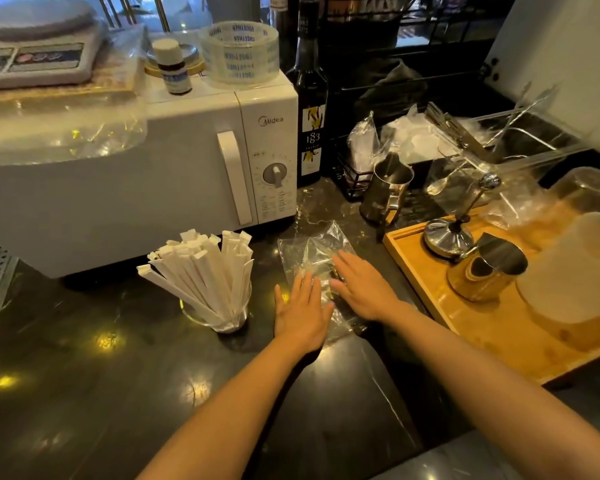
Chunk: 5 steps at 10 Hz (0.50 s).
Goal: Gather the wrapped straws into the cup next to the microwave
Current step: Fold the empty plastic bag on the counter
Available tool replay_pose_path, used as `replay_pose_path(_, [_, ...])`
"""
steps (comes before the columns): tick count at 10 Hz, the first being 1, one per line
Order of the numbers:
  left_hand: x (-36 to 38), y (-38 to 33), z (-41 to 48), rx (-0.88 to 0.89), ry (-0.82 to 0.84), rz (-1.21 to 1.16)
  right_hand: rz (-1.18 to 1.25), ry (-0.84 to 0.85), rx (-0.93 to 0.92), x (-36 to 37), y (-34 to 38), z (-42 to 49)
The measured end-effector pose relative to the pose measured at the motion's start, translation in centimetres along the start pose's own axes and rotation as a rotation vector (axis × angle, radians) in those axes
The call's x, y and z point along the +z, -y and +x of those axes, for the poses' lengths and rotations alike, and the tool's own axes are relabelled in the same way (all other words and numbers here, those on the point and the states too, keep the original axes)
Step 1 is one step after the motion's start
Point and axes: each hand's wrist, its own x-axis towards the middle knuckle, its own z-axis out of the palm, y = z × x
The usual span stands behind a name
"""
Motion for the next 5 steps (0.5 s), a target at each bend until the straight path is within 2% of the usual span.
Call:
replay_pose_path(1, [0.4, 0.6, -0.4, 0.009, 0.021, 0.052, -0.093, 0.151, 0.041, 0.7, -0.5, -0.8])
replay_pose_path(3, [0.1, 1.2, -1.3, 0.011, -0.003, 0.111, -0.168, 0.163, 0.089, 1.0, -0.9, -1.9])
replay_pose_path(5, [-0.5, 1.4, -2.2, 0.003, 0.003, 0.034, -0.140, 0.137, 0.130, -0.4, -0.6, -2.4])
